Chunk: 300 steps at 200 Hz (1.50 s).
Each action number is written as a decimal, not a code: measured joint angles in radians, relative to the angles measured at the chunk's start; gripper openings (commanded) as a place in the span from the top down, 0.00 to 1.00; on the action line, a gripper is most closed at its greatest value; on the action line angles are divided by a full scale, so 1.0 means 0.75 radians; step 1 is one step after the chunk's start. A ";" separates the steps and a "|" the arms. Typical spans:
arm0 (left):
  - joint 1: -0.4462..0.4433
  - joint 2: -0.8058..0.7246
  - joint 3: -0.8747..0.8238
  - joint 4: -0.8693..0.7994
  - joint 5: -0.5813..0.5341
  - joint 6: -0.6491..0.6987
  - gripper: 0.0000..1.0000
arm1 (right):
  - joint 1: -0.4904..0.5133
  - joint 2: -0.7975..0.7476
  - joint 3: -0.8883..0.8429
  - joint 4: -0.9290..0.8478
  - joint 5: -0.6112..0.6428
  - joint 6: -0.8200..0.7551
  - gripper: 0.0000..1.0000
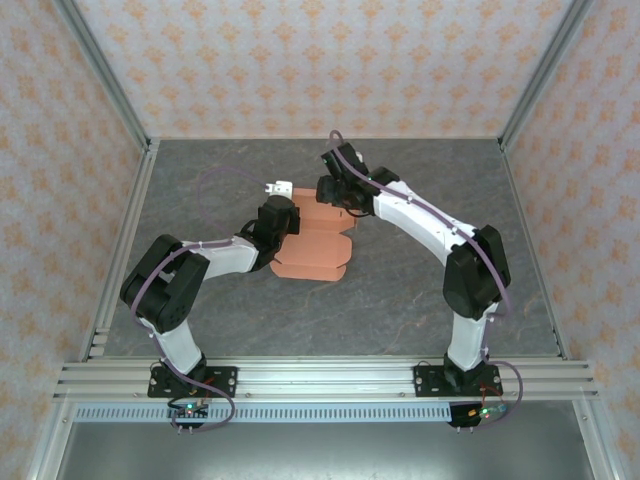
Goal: Fold the paper box
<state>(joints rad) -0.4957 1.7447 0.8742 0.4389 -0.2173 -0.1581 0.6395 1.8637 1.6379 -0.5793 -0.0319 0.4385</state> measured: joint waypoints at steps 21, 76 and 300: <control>0.000 0.000 0.000 0.000 0.000 0.000 1.00 | -0.010 0.000 -0.040 0.041 -0.007 0.036 0.43; 0.000 0.000 0.000 0.000 0.000 0.000 1.00 | -0.019 0.000 -0.076 0.084 -0.030 0.086 0.46; 0.000 -0.040 0.001 -0.045 -0.001 -0.034 1.00 | 0.047 -0.471 -0.659 0.339 -0.082 0.016 0.37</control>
<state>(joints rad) -0.4957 1.7149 0.8745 0.4049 -0.2176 -0.1833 0.6750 1.5105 1.1439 -0.3252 -0.0933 0.4507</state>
